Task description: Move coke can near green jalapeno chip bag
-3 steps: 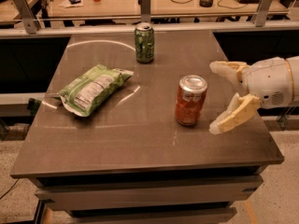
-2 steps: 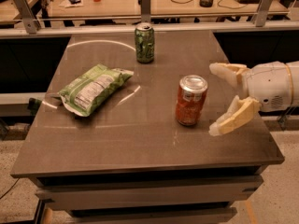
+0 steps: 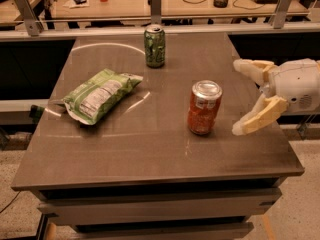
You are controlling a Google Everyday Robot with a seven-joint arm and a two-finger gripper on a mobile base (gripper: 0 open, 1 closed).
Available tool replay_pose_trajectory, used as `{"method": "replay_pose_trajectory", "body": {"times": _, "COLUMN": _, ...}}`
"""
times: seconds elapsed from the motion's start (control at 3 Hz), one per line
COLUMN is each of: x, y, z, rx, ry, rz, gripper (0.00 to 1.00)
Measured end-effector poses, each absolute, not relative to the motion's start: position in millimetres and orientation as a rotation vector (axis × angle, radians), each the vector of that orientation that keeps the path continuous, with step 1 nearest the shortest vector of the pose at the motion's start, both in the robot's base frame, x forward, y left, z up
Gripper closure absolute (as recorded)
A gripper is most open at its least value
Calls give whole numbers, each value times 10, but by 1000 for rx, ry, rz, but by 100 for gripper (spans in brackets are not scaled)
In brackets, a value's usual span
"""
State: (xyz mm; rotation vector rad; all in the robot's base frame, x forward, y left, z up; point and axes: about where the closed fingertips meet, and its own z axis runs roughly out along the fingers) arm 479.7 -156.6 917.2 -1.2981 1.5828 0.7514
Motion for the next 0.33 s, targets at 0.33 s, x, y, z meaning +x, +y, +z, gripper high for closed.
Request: {"method": "replay_pose_trajectory", "body": {"times": 0.33, "x": 4834, "y": -1621, "z": 9235, "rx": -1295, "ry": 1581, "rz": 734, "gripper": 0}}
